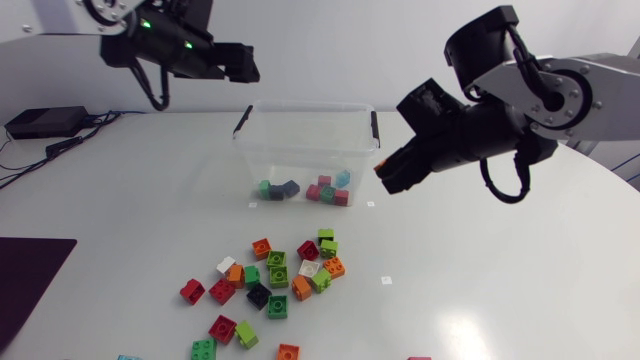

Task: Place the duplo bricks in the container

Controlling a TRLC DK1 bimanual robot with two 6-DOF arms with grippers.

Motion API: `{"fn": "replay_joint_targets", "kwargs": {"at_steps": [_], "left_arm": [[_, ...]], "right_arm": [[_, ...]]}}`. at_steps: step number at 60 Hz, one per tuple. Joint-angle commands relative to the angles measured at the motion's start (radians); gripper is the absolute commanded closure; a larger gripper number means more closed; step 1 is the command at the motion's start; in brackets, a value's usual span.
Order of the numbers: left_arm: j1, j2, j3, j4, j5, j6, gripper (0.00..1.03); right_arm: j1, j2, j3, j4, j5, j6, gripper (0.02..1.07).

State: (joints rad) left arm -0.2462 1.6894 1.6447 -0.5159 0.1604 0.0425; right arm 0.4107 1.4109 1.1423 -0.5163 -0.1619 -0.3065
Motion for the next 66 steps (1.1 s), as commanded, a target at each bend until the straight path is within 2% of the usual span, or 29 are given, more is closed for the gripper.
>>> {"fn": "replay_joint_targets", "kwargs": {"at_steps": [1,15,36,46,60,64,66], "left_arm": [[0.015,-0.106,-0.08,-0.036,0.01,0.062,0.06],[0.044,-0.313,-0.326,-0.093,0.011,0.203,0.06],[0.068,-0.436,-0.528,-0.187,0.019,0.347,0.06],[0.068,-0.444,-0.608,-0.239,0.019,0.378,0.07],[0.076,-0.445,-0.72,-0.256,0.011,0.381,0.07],[0.093,-0.439,-0.744,-0.271,-0.005,0.384,0.07],[0.094,-0.435,-0.755,-0.285,-0.024,0.39,0.07]], "right_arm": [[-0.003,0.054,0.068,0.025,-0.008,0.043,0.85],[0.005,0.157,0.209,0.081,0.007,0.083,0.85],[0.027,0.321,0.395,0.116,0.021,0.109,0.85],[0.042,0.388,0.445,0.145,0.042,0.115,0.85],[0.053,0.5,0.531,0.182,0.073,0.115,0.84],[0.056,0.537,0.57,0.182,0.088,0.115,0.83],[0.059,0.554,0.59,0.183,0.102,0.113,0.79]]}}
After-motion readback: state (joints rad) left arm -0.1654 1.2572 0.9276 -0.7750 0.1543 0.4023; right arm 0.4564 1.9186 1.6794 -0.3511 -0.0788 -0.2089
